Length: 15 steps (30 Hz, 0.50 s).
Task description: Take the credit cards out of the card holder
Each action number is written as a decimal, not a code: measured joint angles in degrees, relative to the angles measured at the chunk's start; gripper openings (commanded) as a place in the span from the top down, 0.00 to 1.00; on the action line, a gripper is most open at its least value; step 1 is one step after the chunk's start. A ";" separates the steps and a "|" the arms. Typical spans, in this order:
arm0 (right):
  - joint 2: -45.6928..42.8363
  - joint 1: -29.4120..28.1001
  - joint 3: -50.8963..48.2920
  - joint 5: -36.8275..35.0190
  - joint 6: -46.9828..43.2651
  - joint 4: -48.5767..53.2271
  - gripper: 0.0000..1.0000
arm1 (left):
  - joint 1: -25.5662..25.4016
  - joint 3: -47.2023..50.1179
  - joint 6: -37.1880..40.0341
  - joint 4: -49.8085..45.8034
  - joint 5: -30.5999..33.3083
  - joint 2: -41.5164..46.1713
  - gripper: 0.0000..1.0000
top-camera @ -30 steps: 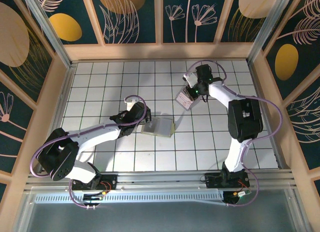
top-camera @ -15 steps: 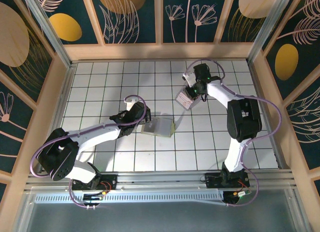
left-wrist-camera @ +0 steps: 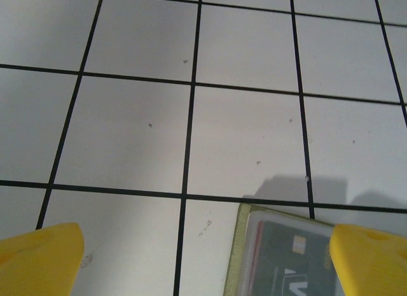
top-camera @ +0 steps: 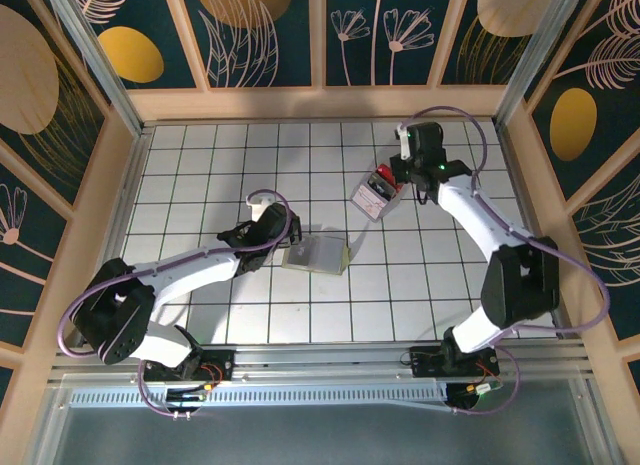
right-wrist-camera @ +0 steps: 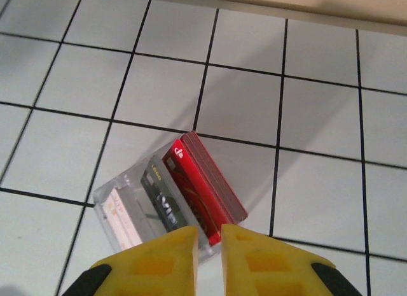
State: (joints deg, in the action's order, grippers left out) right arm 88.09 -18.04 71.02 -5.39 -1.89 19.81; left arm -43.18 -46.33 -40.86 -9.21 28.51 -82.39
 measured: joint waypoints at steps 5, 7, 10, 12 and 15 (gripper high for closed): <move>-4.26 -7.87 -4.94 -3.80 10.16 -0.28 0.79 | 2.56 1.20 -3.21 0.07 0.00 2.03 0.01; -4.07 -12.83 -6.32 -5.16 14.62 -0.11 0.77 | 3.65 2.32 -4.74 0.09 0.07 3.19 0.01; -2.21 -19.98 -7.74 -6.40 21.57 0.24 0.72 | 5.20 4.81 -7.08 0.22 0.48 5.57 0.01; 0.52 -24.39 -7.93 -7.08 26.01 0.52 0.67 | 6.34 6.54 -8.35 0.26 0.46 7.37 0.01; 6.10 -30.16 -7.32 -8.33 30.88 1.11 0.57 | 8.59 9.16 -9.70 1.16 -0.02 10.03 0.01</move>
State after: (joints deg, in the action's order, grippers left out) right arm 94.19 -48.21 63.70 -13.72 28.99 20.93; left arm -34.59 -37.17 -50.57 -8.05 28.49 -72.36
